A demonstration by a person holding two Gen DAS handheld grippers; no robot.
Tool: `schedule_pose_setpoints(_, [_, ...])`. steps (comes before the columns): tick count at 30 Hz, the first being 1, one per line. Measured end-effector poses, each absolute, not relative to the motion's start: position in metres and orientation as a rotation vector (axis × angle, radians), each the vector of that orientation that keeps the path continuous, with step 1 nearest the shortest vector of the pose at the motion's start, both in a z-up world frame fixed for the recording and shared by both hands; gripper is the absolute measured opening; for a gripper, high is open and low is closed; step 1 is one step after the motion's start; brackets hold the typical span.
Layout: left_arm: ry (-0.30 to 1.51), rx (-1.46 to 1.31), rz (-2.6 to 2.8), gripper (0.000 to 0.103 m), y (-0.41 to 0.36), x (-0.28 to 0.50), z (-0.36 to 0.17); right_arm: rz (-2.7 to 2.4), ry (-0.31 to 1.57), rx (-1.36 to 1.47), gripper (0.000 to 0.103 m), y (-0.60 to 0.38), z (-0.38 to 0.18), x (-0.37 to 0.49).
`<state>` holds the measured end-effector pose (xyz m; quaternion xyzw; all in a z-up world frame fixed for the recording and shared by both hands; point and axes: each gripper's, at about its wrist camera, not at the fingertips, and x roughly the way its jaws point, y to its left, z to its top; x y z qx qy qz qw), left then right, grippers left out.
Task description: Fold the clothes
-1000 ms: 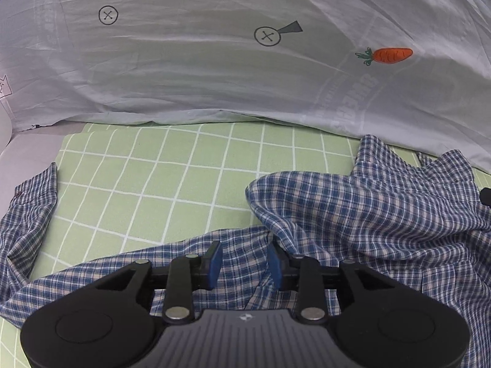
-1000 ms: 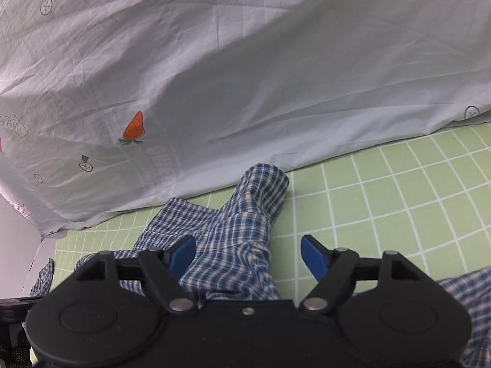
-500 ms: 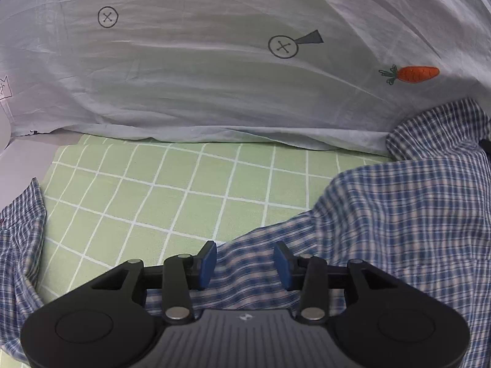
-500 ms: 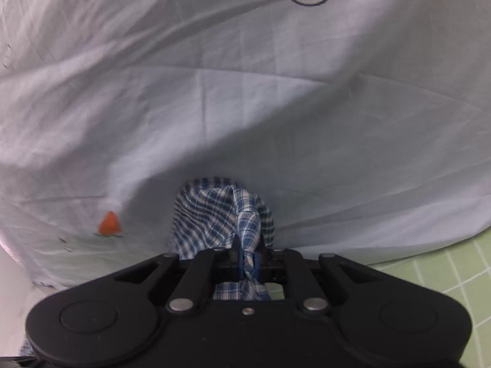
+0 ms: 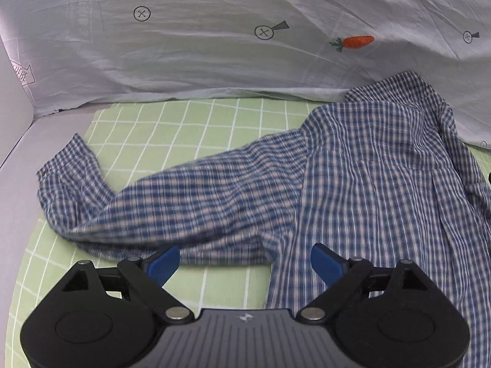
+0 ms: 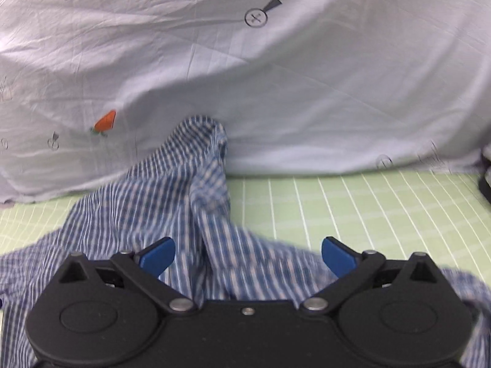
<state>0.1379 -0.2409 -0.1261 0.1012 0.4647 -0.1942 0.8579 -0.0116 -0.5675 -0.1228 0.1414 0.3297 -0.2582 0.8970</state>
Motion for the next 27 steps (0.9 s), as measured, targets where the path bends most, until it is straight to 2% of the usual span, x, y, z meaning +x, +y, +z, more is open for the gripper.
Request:
schedule_pose_setpoints(7, [1.081,0.147,-0.396,0.092,-0.193,0.053,-0.132,-0.634,0.838,0.349,0.103,-0.513,-0.152,-0.133])
schedule_pose_setpoints(11, [1.124,0.155,-0.393,0.088,-0.179,0.019,-0.138,-0.693,0.887,0.366,0.103,-0.493,-0.162,-0.185])
schedule_pose_setpoints(13, [1.135,0.154,-0.391,0.081,-0.174,0.005,-0.141,-0.713,0.897,0.384,0.103,-0.489,-0.164,-0.203])
schedule_pose_setpoints(16, [1.151,0.152,-0.389,0.063,-0.168,-0.007,-0.146,-0.733,0.907,0.399,0.103,-0.483,-0.164,-0.223])
schedule_pose_setpoints(18, [1.164,0.145,-0.388,0.042,-0.164,-0.013,-0.151,-0.736,0.910,0.396,0.103,-0.477,-0.164,-0.231])
schedule_pose_setpoints(19, [1.163,0.143,-0.382,0.036,-0.162,-0.016,-0.152,-0.735,0.910,0.394,0.103,-0.473,-0.162,-0.235])
schedule_pose_setpoints(21, [1.150,0.142,-0.363,0.010,-0.157,-0.020,-0.152,-0.729,0.907,0.392,0.103,-0.463,-0.160,-0.239])
schedule_pose_setpoints(24, [1.142,0.124,-0.326,0.003,-0.145,-0.022,-0.152,-0.712,0.905,0.392,0.103,-0.446,-0.158,-0.242])
schedule_pose_setpoints(27, [1.120,0.117,-0.285,0.002,-0.129,-0.020,-0.149,-0.694,0.912,0.387,0.103,-0.428,-0.157,-0.241])
